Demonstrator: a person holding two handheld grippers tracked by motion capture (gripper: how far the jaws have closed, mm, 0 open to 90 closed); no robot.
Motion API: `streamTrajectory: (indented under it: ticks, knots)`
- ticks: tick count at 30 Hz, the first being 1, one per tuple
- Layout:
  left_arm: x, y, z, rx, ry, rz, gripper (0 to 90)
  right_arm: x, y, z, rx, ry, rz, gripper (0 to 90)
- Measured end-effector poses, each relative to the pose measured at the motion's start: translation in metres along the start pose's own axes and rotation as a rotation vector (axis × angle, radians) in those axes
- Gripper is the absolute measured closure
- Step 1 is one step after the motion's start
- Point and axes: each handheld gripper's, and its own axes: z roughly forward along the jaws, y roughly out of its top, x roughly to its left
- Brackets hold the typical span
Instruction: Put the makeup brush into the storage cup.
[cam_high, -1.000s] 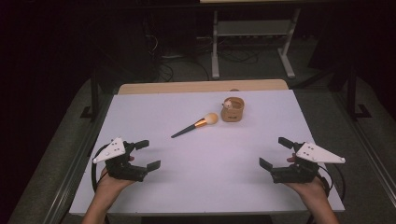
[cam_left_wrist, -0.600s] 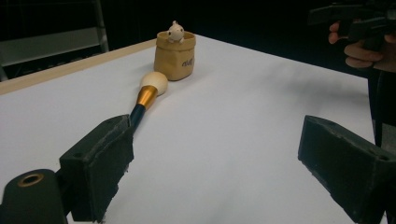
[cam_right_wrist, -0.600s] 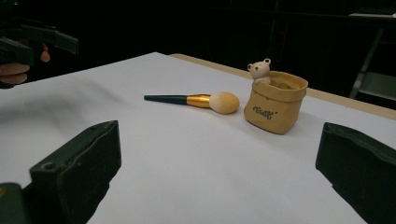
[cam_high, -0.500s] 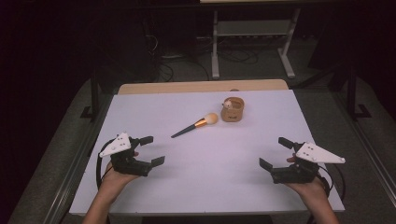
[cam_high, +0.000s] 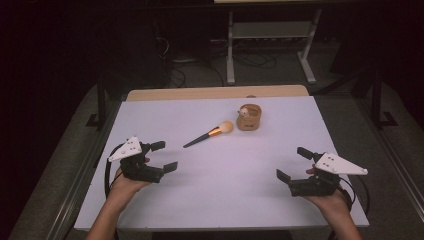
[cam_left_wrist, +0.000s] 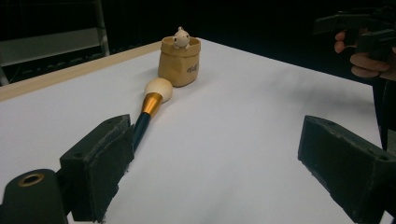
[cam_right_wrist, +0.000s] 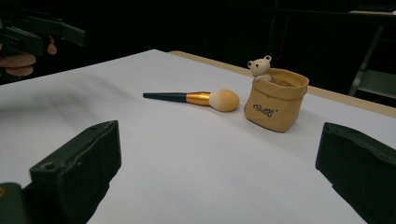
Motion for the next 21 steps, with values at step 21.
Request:
streamTrajectory:
  ticks: [21]
  knots:
    - [0.010,0.011,0.009,-0.045,-0.013,-0.004,10.1,-0.001,0.000,-0.001,-0.008,-0.006,0.003,0.0]
